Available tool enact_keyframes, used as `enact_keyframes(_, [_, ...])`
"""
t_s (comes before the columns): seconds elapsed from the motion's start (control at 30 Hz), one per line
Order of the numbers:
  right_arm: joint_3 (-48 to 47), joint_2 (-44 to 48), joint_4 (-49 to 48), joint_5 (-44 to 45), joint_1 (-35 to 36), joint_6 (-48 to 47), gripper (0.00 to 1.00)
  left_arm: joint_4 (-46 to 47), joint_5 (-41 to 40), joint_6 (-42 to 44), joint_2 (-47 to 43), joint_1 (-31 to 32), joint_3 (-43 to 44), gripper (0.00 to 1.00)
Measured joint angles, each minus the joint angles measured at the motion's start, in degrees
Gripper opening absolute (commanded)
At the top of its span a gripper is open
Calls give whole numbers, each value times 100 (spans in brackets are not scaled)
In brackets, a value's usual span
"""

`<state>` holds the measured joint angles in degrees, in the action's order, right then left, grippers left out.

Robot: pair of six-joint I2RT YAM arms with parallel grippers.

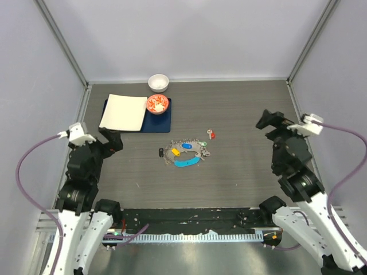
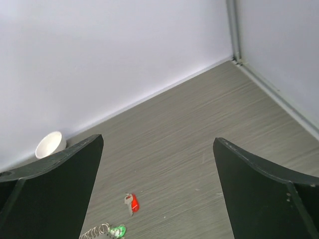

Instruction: Put the keys on the keyring

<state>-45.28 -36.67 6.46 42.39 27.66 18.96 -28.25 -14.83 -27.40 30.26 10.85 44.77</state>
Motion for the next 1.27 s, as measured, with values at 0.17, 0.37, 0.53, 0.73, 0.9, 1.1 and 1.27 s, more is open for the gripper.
enact_keyframes(0.17, [216, 1331, 610, 498, -2, -37, 100, 157, -293, 24, -1410, 0, -468, 100])
enact_keyframes(0.37, [278, 2505, 1130, 721, -2, -162, 100, 179, -391, 55, -2741, 0, -990, 100])
enact_keyframes(0.53, [310, 2922, 1572, 750, -2, -269, 100, 116, -350, 61, -2966, 0, -1108, 100])
enact_keyframes(0.73, [645, 3296, 1805, 673, -2, -273, 100, 31, -260, 98, -2970, 0, -1113, 100])
enact_keyframes(0.9, [706, 3630, 1823, 632, -2, -267, 100, 9, -256, 155, -2970, 0, -1113, 100])
enact_keyframes(1.1, [719, 3626, 1803, 457, -2, -254, 99, 9, -258, 234, -2970, 0, -1115, 100])
enact_keyframes(1.27, [719, 3626, 1801, 389, -2, -254, 100, 9, -254, 238, -2970, 0, -1117, 100])
